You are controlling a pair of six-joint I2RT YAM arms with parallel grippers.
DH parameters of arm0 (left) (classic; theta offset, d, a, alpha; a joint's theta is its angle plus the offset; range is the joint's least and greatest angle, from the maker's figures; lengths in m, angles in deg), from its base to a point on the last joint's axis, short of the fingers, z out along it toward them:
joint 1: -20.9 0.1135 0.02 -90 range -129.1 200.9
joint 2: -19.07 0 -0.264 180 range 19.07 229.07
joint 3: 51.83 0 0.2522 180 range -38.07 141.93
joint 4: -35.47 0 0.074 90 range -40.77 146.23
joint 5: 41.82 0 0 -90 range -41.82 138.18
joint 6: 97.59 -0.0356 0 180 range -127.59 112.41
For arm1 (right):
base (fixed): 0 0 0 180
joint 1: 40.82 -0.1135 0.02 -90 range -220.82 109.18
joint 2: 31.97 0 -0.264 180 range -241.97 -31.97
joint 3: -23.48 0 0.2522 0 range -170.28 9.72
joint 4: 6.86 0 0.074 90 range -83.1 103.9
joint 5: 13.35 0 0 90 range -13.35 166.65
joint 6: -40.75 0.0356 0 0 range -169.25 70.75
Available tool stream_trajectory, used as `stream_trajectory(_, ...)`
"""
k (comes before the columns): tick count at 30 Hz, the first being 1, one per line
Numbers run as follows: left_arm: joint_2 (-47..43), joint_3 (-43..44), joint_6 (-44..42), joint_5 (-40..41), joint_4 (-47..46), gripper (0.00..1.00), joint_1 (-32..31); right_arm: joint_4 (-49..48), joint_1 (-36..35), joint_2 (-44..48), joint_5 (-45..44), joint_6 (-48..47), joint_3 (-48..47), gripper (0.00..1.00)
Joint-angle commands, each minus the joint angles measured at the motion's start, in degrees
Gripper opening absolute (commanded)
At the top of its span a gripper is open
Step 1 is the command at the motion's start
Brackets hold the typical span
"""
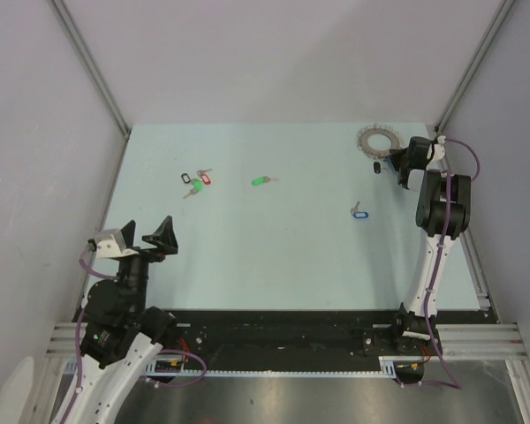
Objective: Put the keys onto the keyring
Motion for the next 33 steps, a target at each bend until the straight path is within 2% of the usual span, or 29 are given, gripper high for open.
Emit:
stream_trajectory(1, -0.6, -0.3, -1.4, 0.2, -1.9, 1.00, -0.3, 1.3, -0.9, 1.2, 3.8, -1.5, -0.3, 0.00)
stream_trajectory(10, -0.9, -0.2, -1.3, 0.3, -1.4, 1.00, -0.3, -3.5, -3.9, 6.3, 12.1, -0.4, 2.5, 0.00)
stream_trajectory(20, -3.8, -0.2, -0.9, 0.3, -0.7, 1.00, -0.3, -4.8, -12.4, 12.1, 18.6, -3.2, 8.8, 0.00)
stream_trajectory(26, -4.9, -0.1, -0.7, 0.1, -0.5, 1.00, -0.3, -0.2, -18.0, 18.9, 21.9, -7.4, 13.1, 0.00)
stream_trajectory(33, -6.1, 0.0, -0.6, 0.1, -0.2, 1.00, -0.3, 4.2, -23.8, 31.6, 25.1, -10.6, 25.6, 0.00)
